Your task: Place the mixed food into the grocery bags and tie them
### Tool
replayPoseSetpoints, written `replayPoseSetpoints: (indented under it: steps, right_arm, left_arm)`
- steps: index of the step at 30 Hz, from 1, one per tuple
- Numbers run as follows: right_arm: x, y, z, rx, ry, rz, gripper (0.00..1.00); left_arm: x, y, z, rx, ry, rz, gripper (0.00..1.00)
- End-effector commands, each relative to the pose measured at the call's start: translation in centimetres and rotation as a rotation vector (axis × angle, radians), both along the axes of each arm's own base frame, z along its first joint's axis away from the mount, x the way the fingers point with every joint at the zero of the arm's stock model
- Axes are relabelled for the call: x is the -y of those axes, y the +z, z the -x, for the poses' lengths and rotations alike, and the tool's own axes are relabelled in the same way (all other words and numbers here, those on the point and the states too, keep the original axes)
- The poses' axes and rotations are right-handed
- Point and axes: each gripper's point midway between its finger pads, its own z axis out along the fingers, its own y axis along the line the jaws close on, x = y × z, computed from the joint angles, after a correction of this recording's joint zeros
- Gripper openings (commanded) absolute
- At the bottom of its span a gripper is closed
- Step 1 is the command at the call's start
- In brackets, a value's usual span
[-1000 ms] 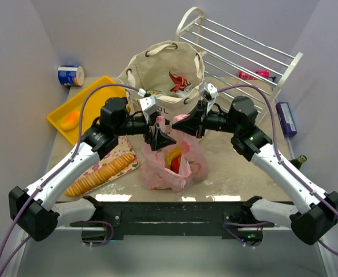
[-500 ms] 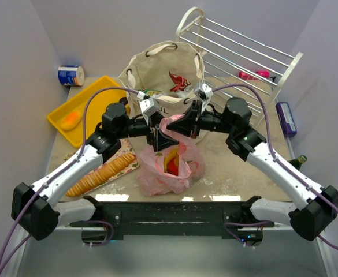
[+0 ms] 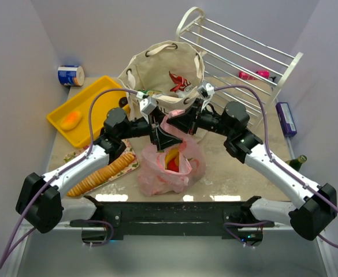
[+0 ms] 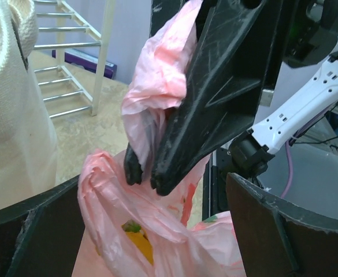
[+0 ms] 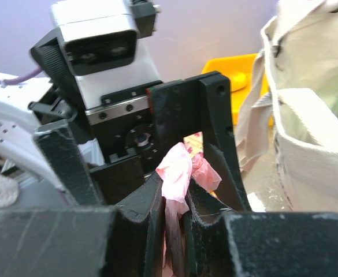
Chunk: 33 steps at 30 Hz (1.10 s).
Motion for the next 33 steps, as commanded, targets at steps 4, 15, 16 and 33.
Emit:
replayPoseSetpoints:
  steps: [4,15,16,33]
  right_arm:
    - [0.4,2.1,-0.9,0.042,-0.100,-0.087,0.17]
    - [-0.2,2.9,-1.7,-0.006,-0.133,-0.188,0.20]
    - [-0.3,2.8,-1.6,-0.008,-0.127,-0.186,0.20]
    - [4.9,3.9,-0.6,0.091,-0.128,0.108,0.99]
  left_arm:
    - [0.7,0.8,-0.5,0.000,0.002,0.080,0.99]
    - [1.1,-0.2,-1.6,-0.042,0.022,0.092,0.74]
    - [1.2,-0.3,-1.8,-0.044,0.028,0.090,0.68]
    - [0.1,-0.9,-2.8,-0.039,-0.058,0.036,0.00]
